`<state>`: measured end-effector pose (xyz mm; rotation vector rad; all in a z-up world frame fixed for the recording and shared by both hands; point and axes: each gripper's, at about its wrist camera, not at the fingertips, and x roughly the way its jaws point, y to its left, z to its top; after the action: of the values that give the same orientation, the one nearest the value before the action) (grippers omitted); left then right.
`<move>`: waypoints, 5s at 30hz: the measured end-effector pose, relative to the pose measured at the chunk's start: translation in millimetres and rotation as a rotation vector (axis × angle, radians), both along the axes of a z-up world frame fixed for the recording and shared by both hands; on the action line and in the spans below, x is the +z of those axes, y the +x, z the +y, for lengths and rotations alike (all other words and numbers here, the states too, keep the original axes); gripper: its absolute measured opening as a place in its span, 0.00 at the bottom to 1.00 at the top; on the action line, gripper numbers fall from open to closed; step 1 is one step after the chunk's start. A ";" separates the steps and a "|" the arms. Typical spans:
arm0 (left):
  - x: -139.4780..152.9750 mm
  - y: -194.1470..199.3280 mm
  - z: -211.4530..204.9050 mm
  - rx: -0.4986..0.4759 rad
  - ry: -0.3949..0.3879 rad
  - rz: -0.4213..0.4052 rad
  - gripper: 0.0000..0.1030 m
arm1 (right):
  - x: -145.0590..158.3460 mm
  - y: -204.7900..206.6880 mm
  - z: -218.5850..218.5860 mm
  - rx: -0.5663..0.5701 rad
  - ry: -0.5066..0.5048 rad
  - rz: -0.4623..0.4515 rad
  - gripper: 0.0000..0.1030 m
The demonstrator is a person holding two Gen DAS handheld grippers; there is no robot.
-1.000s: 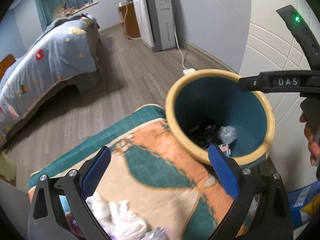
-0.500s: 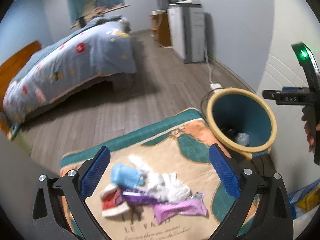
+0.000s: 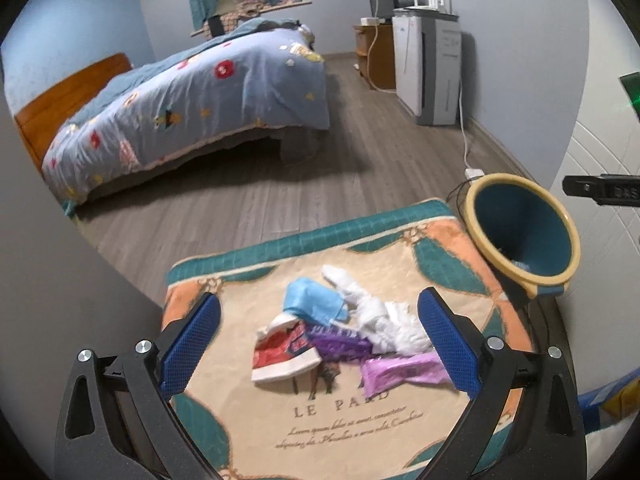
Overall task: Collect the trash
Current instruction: 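Move both tools back from the bin toward the cushion, then grasp the white tissue with the right tool and lift it, then carry the tissue over the bin with the right tool while the left tool grasps the pink wrapper, then open both tools over the yellow bin to drop tissue and pink wrapper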
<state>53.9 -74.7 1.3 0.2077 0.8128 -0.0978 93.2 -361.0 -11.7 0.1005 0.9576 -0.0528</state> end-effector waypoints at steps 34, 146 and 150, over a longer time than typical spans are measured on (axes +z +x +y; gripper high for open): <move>-36.8 14.2 113.5 0.115 -0.080 0.090 0.95 | -88.4 -12.7 177.6 0.405 -0.132 0.114 0.94; -92.7 58.1 -206.5 -0.496 -0.103 0.226 0.13 | -78.9 47.0 -116.2 -0.150 0.162 0.070 0.08; -98.5 72.9 -227.1 -0.509 -0.092 0.241 0.13 | -89.5 47.1 -126.8 -0.190 0.176 0.091 0.08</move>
<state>126.9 -301.8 -97.2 0.3167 0.9776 -0.6480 140.3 -487.8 -101.1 0.3543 1.0407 -0.1488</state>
